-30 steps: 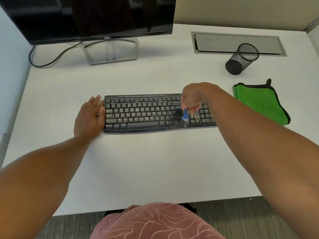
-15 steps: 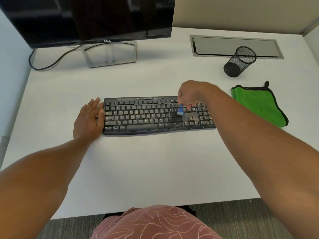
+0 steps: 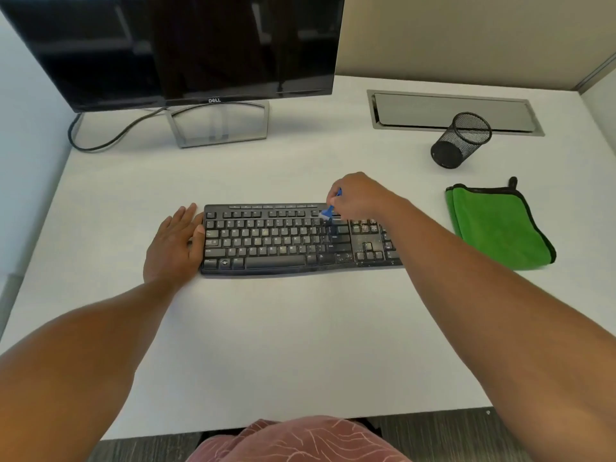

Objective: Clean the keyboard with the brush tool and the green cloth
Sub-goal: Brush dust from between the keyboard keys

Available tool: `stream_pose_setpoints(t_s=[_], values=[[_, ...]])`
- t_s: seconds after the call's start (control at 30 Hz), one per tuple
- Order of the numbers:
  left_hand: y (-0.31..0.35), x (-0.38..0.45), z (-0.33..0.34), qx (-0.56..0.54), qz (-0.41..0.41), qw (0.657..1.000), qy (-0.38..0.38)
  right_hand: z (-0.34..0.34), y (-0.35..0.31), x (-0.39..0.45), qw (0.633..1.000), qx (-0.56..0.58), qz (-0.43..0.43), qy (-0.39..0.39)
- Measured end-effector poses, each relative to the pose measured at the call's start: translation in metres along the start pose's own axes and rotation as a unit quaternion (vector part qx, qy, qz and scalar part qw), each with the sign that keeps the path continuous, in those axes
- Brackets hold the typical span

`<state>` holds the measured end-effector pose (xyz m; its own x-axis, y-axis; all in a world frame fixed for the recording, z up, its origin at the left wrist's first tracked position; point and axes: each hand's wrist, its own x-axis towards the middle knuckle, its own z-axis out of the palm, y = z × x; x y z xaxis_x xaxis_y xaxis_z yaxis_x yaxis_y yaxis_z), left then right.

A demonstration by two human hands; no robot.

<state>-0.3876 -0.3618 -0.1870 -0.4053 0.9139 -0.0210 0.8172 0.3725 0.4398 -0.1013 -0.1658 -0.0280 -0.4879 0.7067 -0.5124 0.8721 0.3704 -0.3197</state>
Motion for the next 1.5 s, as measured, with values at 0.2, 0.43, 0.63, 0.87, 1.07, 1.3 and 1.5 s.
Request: stream_pose_setpoints(t_s=[0.2, 0.43, 0.63, 0.87, 1.07, 1.3, 1.5], values=[[-0.001, 0.001, 0.002, 0.003, 0.006, 1.0, 0.0, 0.013, 0.003, -0.006, 0.989, -0.02, 0.023, -0.146], [-0.003, 0.002, 0.003, 0.0, 0.011, 1.0, 0.0, 0.019, -0.001, 0.0, 0.999, -0.024, 0.04, -0.007], [0.0, 0.0, 0.001, -0.007, 0.009, 1.0, -0.002, 0.013, -0.006, -0.002, 0.993, -0.023, 0.054, -0.106], [-0.002, 0.001, 0.002, -0.021, 0.015, 1.0, -0.004, 0.027, -0.012, -0.006, 0.993, -0.02, 0.08, -0.083], [-0.002, 0.001, 0.001, -0.021, 0.022, 1.0, -0.002, 0.026, -0.026, -0.013, 0.996, 0.019, 0.087, -0.011], [-0.007, 0.004, 0.003, -0.022, 0.036, 0.999, -0.012, 0.043, -0.04, -0.02, 0.986, 0.045, 0.136, -0.087], [-0.008, 0.004, 0.003, -0.03, 0.035, 0.999, -0.014, 0.042, -0.046, -0.015, 0.988, 0.073, 0.131, 0.034]])
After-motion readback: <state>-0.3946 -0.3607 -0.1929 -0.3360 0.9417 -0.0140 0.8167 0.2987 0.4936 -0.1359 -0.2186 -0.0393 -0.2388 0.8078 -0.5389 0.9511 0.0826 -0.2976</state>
